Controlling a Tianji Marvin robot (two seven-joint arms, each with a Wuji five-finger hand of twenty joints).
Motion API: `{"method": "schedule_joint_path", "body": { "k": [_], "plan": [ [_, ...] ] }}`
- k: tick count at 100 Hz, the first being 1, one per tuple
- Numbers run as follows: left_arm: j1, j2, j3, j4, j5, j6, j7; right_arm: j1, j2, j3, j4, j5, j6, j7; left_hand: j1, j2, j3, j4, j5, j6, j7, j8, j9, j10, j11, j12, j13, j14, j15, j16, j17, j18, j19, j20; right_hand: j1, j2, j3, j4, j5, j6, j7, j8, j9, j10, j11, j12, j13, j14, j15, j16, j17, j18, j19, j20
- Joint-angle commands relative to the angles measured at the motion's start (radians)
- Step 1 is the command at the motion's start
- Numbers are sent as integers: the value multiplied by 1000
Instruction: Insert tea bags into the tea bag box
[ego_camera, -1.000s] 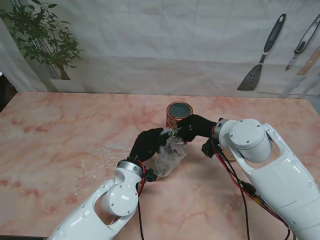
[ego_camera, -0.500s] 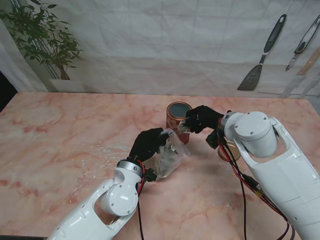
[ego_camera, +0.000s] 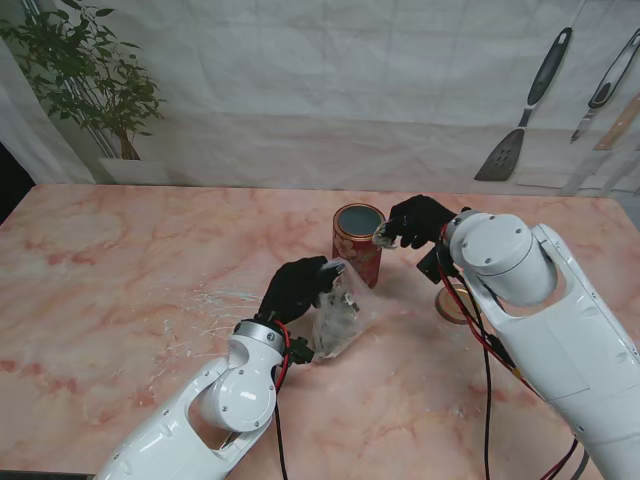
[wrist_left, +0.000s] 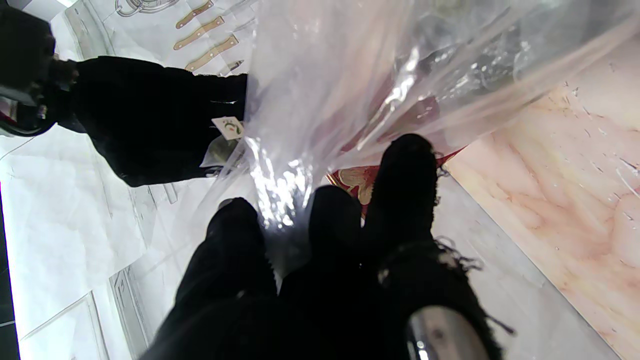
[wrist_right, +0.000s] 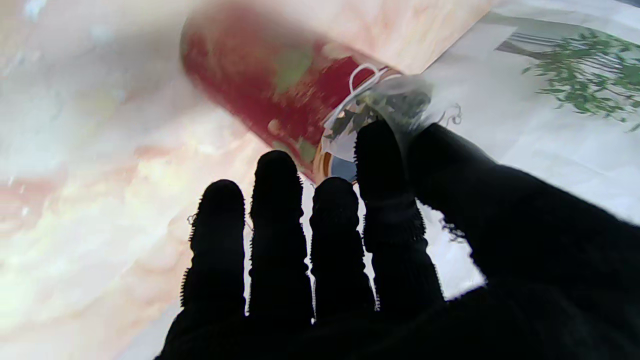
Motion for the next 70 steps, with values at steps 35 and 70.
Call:
{"method": "schedule_joint_path", "body": {
  "k": [35,70],
  "plan": [
    [-7,1,2,1,-12,-4,-23,42,-39,-64,93,-98,-55,-145,31,38,10,1,62,88,113,27,-22,-97,-42,-16,202,27,504,-2,-128,-108,310,-17,-6,-51,88,32,60,-57,16,-4,44,-50,4,-4,43,-18,12,4,18,6,4,-14],
    [-4,3,-3,2,-21,-8,-31,95,-74,-127,186,-127,-115,-254,31,38,10,1,62,89,112,27,-24,-96,-42,-16,202,29,504,-1,-128,-107,310,-16,-24,-48,107,6,59,-86,22,-14,58,-77,-1,-4,60,-32,3,0,31,-3,1,-30]
  ]
}}
